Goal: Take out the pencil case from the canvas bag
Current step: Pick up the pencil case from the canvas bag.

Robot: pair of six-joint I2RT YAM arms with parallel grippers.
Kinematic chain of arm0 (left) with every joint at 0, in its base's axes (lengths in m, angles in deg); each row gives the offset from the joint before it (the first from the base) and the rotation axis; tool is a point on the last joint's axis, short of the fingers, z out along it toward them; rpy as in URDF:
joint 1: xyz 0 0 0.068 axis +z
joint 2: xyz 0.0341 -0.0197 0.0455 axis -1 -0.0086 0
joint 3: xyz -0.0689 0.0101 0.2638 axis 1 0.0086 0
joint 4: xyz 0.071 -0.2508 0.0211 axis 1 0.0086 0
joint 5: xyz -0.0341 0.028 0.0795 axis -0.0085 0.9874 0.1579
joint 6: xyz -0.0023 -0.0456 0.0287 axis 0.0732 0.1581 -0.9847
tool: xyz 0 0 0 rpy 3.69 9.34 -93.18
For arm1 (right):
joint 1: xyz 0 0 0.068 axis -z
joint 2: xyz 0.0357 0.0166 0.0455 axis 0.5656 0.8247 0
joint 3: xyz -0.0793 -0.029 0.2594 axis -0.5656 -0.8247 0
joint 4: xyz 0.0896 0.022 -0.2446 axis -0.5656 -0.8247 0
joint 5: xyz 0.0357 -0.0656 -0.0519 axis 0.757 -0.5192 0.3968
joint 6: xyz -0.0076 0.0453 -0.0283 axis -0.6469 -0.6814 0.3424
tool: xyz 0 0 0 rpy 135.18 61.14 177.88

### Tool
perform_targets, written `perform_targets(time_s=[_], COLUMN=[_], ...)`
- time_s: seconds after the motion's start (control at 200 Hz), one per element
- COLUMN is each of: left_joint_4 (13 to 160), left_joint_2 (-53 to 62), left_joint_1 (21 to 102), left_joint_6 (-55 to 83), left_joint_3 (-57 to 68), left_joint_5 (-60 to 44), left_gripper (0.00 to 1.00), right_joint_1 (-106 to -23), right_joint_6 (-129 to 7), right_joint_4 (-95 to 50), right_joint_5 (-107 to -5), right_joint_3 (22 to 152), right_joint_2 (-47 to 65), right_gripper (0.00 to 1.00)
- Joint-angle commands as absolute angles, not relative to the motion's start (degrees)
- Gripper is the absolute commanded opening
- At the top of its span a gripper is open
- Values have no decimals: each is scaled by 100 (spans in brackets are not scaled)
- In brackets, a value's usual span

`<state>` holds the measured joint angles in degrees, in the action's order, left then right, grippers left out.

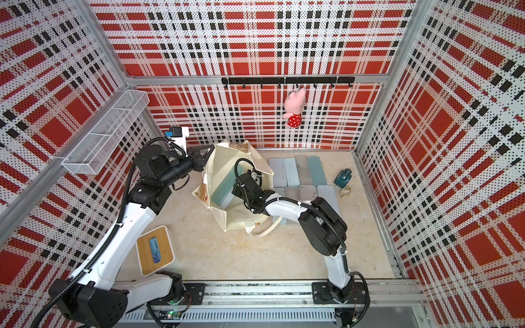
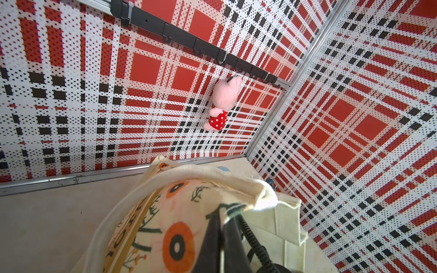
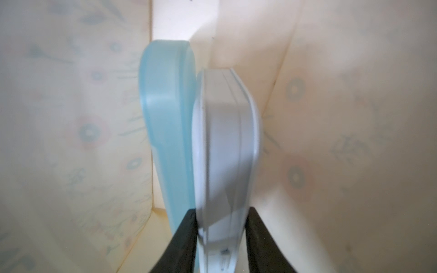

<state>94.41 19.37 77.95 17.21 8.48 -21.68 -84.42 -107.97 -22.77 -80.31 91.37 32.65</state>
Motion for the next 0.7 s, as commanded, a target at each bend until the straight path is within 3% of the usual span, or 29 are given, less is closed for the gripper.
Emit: perform_targets(time_s=[0.0,0.331,0.696], left_joint_4=[9062,9162,9309], left_joint_2=[1918,1773,1746], left_joint_1=[7846,7887,7999], left_joint_6=[1415,1228,1147], left_joint_3=[621,615,700], left_joint_5=[-2023,-1845,-1403], left_gripper=[0,0,0], right_joint_1=[-8637,-8824,-8824], right_joint_6=[-9981,-8983,-7981], right_joint_4=[-3078,-3317,-2810], right_joint_5=[-8579,-8876,-8394], right_joint_3=[9407,9143,8600], right_joint_2=[2905,2143,1009], right_gripper=[35,32,31])
